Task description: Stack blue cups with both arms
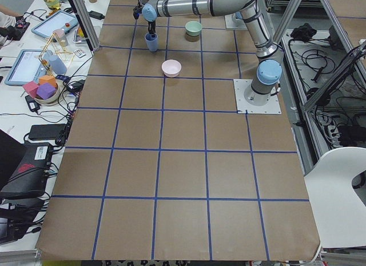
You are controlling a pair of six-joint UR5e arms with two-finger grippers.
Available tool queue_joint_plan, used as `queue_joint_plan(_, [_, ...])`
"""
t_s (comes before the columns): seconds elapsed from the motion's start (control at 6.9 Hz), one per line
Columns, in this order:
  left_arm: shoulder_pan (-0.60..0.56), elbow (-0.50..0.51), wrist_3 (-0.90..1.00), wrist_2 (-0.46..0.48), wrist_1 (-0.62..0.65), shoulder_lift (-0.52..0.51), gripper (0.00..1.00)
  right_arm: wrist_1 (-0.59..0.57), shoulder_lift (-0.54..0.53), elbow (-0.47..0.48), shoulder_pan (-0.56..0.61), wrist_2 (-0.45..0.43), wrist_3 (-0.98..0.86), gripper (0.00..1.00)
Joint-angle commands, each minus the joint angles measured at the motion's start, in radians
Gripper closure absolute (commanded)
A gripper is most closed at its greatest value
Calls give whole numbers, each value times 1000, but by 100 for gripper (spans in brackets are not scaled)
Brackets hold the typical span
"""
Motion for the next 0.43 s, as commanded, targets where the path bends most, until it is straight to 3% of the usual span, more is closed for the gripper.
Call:
queue_joint_plan(0.0, [12,16,0,-1,-97,86,0,-6,34,7,-9,3,3,0])
queue_joint_plan(0.14, [15,29,0,1,-260,187,0,-5,45,7,-9,6,4,0])
queue_joint_plan(0.29, [31,33,1,27,-459,287,0,-3,45,7,-9,7,3,22])
